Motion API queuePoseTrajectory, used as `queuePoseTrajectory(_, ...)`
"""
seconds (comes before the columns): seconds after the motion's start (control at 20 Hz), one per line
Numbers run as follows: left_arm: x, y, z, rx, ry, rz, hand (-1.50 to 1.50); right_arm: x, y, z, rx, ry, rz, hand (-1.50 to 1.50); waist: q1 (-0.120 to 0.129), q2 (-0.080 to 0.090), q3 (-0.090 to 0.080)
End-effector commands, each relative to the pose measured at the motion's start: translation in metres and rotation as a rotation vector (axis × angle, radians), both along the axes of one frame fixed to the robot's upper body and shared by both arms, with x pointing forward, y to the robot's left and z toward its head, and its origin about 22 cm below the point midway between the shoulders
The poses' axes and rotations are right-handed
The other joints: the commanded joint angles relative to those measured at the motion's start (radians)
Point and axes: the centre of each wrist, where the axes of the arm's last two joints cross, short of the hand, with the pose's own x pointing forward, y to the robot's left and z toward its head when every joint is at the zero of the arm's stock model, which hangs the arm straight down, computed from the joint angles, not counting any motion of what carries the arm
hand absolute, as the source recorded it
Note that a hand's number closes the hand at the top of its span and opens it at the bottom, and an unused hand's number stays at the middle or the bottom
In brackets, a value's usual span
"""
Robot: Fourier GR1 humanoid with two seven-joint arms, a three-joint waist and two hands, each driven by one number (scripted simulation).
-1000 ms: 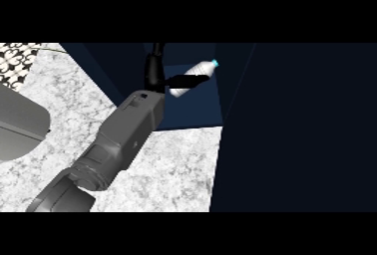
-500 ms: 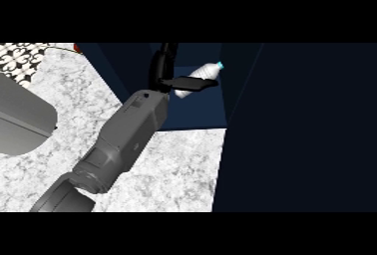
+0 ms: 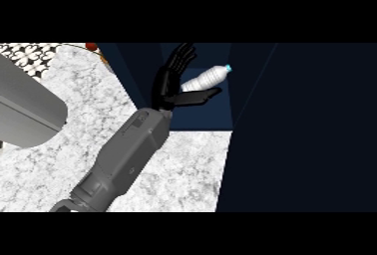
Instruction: Pick up the bottled water, place it into the cabinet and close the cabinet
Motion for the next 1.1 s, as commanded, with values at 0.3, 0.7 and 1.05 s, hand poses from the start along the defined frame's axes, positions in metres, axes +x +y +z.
queuePoseTrajectory(0.3, -0.07, 0.032, -0.028, -0.027, 0.019, -0.026, 1.5, -0.01, -0.006, 0.016, -0.183, -0.041, 0.088, 1.5, 0.022, -0.003, 0.0)
queuePoseTrajectory(0.7, -0.137, 0.08, -0.03, -0.015, 0.028, 0.026, 1.5, -0.027, 0.015, 0.023, -0.182, 0.101, 0.28, 1.5, 0.017, -0.002, -0.001)
queuePoseTrajectory(1.05, -0.183, 0.093, -0.018, -0.032, 0.013, 0.063, 1.5, -0.011, 0.065, 0.025, -0.137, 0.122, 0.378, 1.5, 0.018, 0.004, -0.002)
